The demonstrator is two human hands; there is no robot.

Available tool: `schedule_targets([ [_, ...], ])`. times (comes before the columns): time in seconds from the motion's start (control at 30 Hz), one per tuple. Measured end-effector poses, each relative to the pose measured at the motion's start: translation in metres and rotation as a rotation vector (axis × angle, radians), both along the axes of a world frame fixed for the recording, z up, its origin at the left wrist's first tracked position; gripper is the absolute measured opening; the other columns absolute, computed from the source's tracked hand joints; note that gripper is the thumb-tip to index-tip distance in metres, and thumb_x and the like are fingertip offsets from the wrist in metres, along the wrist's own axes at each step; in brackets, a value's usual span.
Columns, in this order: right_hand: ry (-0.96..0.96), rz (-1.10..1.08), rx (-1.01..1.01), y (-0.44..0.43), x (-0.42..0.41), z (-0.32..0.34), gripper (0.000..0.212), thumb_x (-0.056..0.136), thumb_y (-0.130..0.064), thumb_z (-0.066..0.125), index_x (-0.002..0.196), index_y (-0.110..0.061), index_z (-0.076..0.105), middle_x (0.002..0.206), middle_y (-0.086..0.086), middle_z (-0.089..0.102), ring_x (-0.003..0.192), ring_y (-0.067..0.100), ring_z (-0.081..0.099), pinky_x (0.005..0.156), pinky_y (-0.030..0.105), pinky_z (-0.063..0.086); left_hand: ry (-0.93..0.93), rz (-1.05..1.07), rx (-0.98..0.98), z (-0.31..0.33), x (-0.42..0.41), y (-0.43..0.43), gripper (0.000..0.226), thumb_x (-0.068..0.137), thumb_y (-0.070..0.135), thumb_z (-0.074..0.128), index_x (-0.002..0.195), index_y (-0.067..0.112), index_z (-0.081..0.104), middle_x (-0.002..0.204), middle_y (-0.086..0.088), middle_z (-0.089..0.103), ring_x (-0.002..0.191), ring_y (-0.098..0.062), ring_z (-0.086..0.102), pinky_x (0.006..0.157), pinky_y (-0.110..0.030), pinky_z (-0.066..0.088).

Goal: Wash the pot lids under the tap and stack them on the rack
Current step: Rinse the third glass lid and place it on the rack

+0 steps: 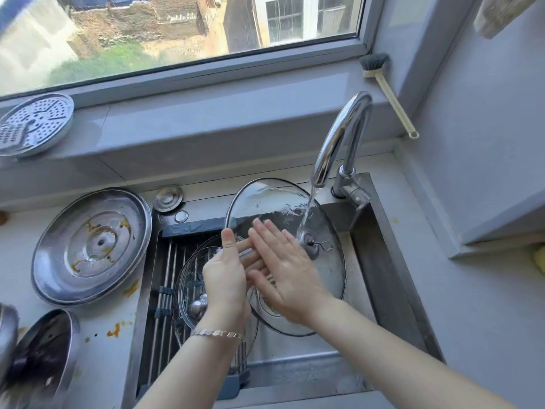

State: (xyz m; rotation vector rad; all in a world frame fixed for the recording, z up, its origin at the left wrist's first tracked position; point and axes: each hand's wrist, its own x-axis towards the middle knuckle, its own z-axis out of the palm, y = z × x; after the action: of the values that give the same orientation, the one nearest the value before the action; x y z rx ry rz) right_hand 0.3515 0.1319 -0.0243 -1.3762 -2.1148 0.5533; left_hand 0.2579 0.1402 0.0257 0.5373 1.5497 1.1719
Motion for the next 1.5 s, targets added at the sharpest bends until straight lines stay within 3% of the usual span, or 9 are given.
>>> schedule_targets([
  [0.13,-0.027,-0.155,-0.272,0.047,-0.003,0.022,0.059,0.099,-0.041,0.021,0.150,-0.015,0.005,0.158,-0.001,-0.003,0.144,0.009,-0.009,0.117,0.028,-0.009,-0.015,-0.030,-0.029,-0.002,0.011,-0.009,0.046,0.093,0.041,0.043,0.083,0.003,0.065,0.055,-0.009,0.069,0.047,-0.019,0.067,0.043,-0.028,0.055],
  [0.4,-0.079,0.202,0.121,-0.030,-0.001,-0.019,0.051,0.100,-0.036,0.016,0.143,-0.012,0.027,0.151,0.005,0.026,0.143,0.017,0.018,0.116,0.039,0.015,-0.054,0.084,-0.019,-0.005,-0.013,0.007,0.050,0.093,0.050,0.039,0.088,0.006,0.063,0.066,-0.007,0.073,0.064,-0.018,0.072,0.059,-0.024,0.058],
  [0.6,0.081,0.023,-0.062,0.009,-0.008,0.012,0.059,0.092,-0.041,0.025,0.143,-0.012,0.035,0.152,0.000,0.027,0.142,0.011,0.013,0.115,0.032,0.002,-0.035,0.164,0.014,-0.005,0.002,-0.007,0.045,0.093,0.046,0.042,0.085,0.008,0.065,0.070,-0.004,0.074,0.069,-0.016,0.072,0.059,-0.024,0.057],
  [0.73,-0.033,0.119,0.069,0.001,-0.012,0.005,0.055,0.099,-0.037,0.014,0.136,-0.010,0.045,0.144,0.007,0.043,0.137,0.024,0.034,0.113,0.037,0.017,-0.066,0.211,-0.005,-0.008,0.004,-0.011,0.039,0.093,0.043,0.045,0.081,0.011,0.065,0.078,-0.004,0.073,0.076,-0.015,0.070,0.073,-0.030,0.055],
  [0.87,-0.055,0.240,0.086,-0.034,0.029,-0.034,0.053,0.100,-0.044,0.015,0.147,-0.020,0.019,0.153,0.001,0.022,0.144,0.014,0.011,0.117,0.035,0.008,-0.112,0.235,-0.039,-0.008,-0.010,-0.009,0.050,0.095,0.047,0.037,0.086,0.003,0.059,0.067,-0.012,0.072,0.065,-0.022,0.071,0.061,-0.029,0.059],
  [0.97,0.058,-0.069,-0.374,-0.035,0.059,-0.048,0.074,0.085,-0.071,0.002,0.145,-0.028,-0.008,0.150,-0.017,-0.018,0.138,-0.005,-0.020,0.118,0.032,-0.002,-0.145,0.301,-0.030,-0.006,-0.015,-0.008,0.051,0.096,0.048,0.034,0.088,0.002,0.055,0.057,-0.008,0.070,0.056,-0.018,0.071,0.048,-0.025,0.057],
  [1.03,0.127,-0.259,-0.558,-0.029,0.062,-0.047,0.069,0.093,-0.060,0.009,0.146,-0.021,-0.012,0.150,-0.012,-0.025,0.136,-0.004,-0.024,0.118,0.030,-0.007,-0.155,0.345,-0.020,-0.006,-0.012,-0.010,0.050,0.096,0.048,0.034,0.087,0.003,0.054,0.056,-0.008,0.070,0.055,-0.018,0.070,0.047,-0.024,0.056],
  [1.17,-0.068,-0.159,-0.423,-0.039,0.028,-0.017,0.073,0.087,-0.064,-0.004,0.137,-0.017,-0.028,0.145,-0.004,-0.039,0.134,0.005,-0.035,0.109,0.020,-0.024,-0.153,0.353,0.004,-0.005,-0.001,-0.009,0.050,0.096,0.049,0.035,0.087,0.003,0.055,0.056,-0.007,0.070,0.055,-0.018,0.071,0.048,-0.024,0.056],
  [1.5,0.124,-0.447,-0.630,-0.020,0.022,-0.017,0.083,0.088,-0.061,0.008,0.147,-0.005,-0.009,0.156,0.009,-0.016,0.143,0.014,-0.017,0.115,0.027,-0.013,-0.106,0.325,0.008,-0.001,0.011,-0.013,0.050,0.095,0.048,0.036,0.086,0.003,0.056,0.058,-0.008,0.071,0.056,-0.020,0.071,0.049,-0.025,0.057],
])
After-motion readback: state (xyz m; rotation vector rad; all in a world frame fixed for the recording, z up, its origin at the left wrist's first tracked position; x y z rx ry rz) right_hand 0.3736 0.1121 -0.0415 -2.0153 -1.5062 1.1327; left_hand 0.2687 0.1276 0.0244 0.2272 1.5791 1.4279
